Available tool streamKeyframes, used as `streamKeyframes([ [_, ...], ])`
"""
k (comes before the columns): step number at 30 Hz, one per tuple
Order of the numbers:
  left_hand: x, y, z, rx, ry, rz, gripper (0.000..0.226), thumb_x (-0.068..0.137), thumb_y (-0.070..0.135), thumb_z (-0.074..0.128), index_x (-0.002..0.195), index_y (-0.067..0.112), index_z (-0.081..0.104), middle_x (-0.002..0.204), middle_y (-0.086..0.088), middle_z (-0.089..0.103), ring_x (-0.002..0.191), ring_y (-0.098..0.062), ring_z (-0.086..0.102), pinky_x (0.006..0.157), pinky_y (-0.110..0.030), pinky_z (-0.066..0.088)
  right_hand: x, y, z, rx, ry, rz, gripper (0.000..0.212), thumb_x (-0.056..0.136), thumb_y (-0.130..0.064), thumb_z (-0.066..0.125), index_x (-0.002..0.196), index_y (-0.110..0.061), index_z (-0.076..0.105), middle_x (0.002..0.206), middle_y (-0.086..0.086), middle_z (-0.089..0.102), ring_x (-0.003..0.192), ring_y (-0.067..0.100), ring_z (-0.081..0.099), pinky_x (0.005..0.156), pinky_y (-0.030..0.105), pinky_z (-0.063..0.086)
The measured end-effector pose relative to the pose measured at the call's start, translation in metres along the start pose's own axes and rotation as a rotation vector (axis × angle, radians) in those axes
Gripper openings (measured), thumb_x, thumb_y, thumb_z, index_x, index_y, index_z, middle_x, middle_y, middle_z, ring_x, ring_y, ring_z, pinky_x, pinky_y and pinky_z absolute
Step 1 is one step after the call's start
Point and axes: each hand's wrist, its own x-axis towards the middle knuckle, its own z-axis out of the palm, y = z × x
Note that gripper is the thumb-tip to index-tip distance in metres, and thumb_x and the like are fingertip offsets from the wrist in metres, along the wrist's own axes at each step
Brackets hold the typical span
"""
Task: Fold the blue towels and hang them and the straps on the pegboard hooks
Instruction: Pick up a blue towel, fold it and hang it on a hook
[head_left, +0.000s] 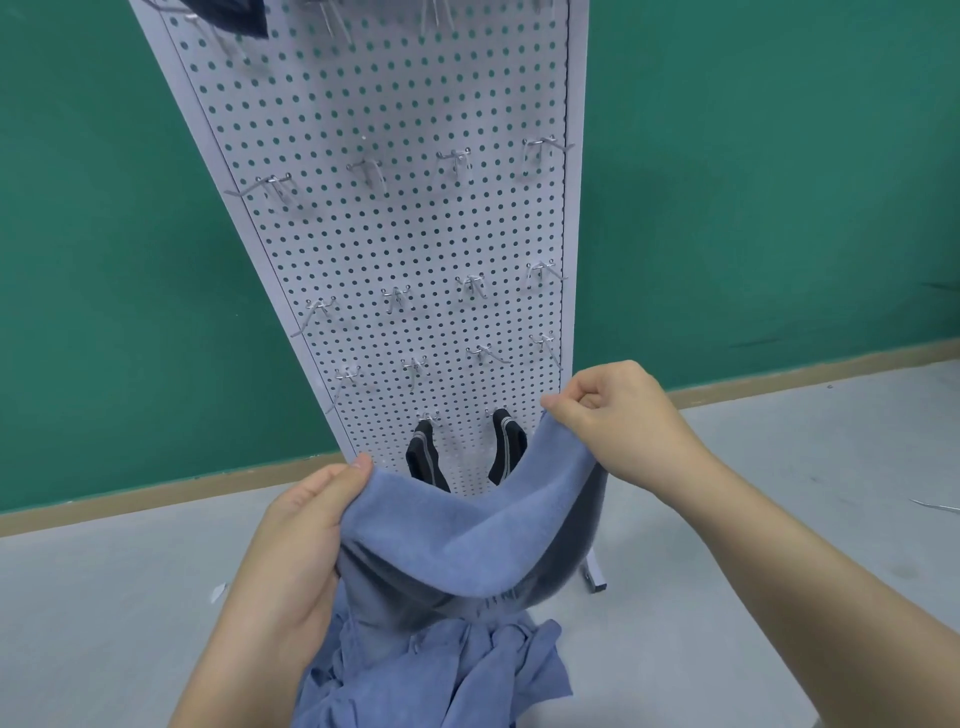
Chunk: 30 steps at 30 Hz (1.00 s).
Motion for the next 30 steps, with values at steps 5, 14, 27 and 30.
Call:
streamKeyframes([
  [5,-0.002,0.002,0.0015,-0.006,-0.005,0.012,0.042,0.099,0.028,0.063,0.105,-0.013,0.062,0.086,-0.019,0.069,0.079,-0.025,0.064,0.076,-0.038,0.047,-0.0018,-0.0015,0.0031,0.02,-0.026,0.001,0.028,0.093,-0.023,0.071,0.074,-0.002,0.067,0.038,-0.01,0.032,0.039,0.01,0.031,0.04,0.016,0.028],
  [14,-0.0026,0.0012,0.0017,0.002,0.001,0.013,0.039,0.1,0.028,0.062,0.1,-0.011,0.063,0.087,-0.02,0.068,0.081,-0.026,0.063,0.079,-0.04,0.046,-0.0047,-0.0076,0.0035,0.025,-0.055,0.026,0.017,0.09,-0.009,0.063,0.075,-0.015,0.07,0.044,-0.008,0.039,0.039,0.007,0.035,0.038,0.014,0.027],
  [27,0.0015,-0.0023,0.0004,0.06,0.124,0.045,0.02,0.103,0.015,0.058,0.099,0.008,0.077,0.094,-0.01,0.08,0.082,-0.019,0.073,0.077,-0.035,0.054,-0.0058,-0.0055,0.0059,-0.143,-0.046,0.057,0.024,0.097,-0.008,0.051,0.096,-0.02,0.071,0.077,0.002,0.057,0.052,0.011,0.046,0.04,0.016,0.029],
  [30,0.0011,-0.0017,0.0009,0.066,0.148,0.055,0.025,0.106,0.01,0.051,0.106,0.01,0.076,0.098,-0.007,0.08,0.091,-0.019,0.073,0.082,-0.035,0.054,-0.0037,0.0002,0.0078,-0.235,-0.026,0.057,0.022,0.1,-0.012,0.05,0.096,-0.015,0.072,0.085,0.006,0.062,0.064,0.017,0.055,0.051,0.026,0.037],
])
